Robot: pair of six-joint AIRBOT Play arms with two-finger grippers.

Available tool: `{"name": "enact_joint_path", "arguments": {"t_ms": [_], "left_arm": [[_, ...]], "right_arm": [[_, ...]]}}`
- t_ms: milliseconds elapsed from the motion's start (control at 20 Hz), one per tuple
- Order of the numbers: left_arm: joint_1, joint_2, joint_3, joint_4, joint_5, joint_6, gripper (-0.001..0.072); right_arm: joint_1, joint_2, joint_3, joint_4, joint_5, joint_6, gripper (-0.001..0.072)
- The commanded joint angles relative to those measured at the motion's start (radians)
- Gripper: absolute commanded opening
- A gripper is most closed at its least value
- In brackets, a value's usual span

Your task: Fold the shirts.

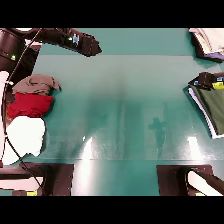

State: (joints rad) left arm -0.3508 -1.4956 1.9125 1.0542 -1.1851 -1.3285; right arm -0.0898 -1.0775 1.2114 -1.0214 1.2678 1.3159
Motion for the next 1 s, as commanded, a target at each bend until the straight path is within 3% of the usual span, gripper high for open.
{"name": "enact_joint_path", "arguments": {"t_ms": [0, 550, 700, 800, 950], "left_arm": [[0.000, 0.000, 0.000, 0.000, 0.000, 0.000, 0.0024], [0.000, 0.000, 0.000, 0.000, 0.000, 0.000, 0.0024], [0.000, 0.000, 0.000, 0.031, 0.075, 0.002, 0.0031], [0.011, 0.000, 0.000, 0.241, 0.092, -0.041, 0.0589], [0.070, -0.016, 0.000, 0.701, 0.022, -0.238, 0.0599]], "right_arm": [[0.002, 0.000, 0.001, 0.000, -0.007, 0.000, 0.0020], [0.002, 0.000, 0.001, 0.000, -0.011, 0.000, 0.0020], [0.002, 0.000, 0.001, -0.001, -0.021, 0.000, 0.0020], [0.002, 0.000, 0.001, 0.000, -0.025, 0.000, 0.0020], [0.002, 0.000, 0.001, 0.000, -0.028, 0.000, 0.0020]]}}
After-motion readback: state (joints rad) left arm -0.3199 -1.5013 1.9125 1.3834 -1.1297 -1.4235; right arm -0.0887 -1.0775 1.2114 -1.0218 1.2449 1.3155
